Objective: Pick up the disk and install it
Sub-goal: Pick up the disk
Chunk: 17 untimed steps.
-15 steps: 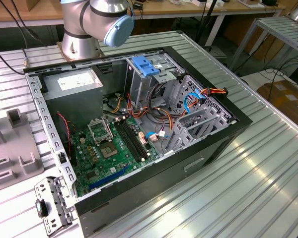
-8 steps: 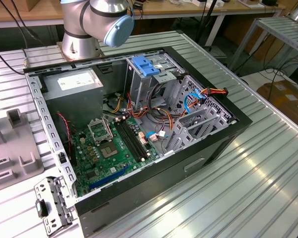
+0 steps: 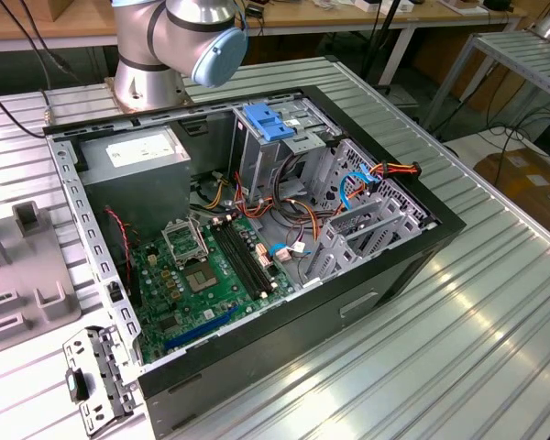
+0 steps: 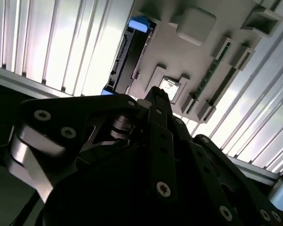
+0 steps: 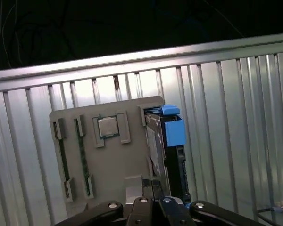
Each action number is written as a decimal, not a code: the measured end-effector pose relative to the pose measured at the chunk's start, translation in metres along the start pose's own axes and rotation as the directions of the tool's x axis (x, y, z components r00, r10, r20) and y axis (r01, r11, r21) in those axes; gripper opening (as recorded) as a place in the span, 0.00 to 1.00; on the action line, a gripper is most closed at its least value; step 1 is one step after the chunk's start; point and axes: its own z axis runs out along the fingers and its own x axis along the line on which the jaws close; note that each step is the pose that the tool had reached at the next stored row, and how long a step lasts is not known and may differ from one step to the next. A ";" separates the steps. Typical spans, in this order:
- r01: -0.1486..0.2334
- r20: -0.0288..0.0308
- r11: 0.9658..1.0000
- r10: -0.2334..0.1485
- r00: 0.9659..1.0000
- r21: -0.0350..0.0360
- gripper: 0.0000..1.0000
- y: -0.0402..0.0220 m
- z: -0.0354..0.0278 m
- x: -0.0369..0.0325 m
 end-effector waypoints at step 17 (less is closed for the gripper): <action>0.129 0.006 0.988 -0.128 0.992 -0.085 0.11 0.0001 0.0012 0.0001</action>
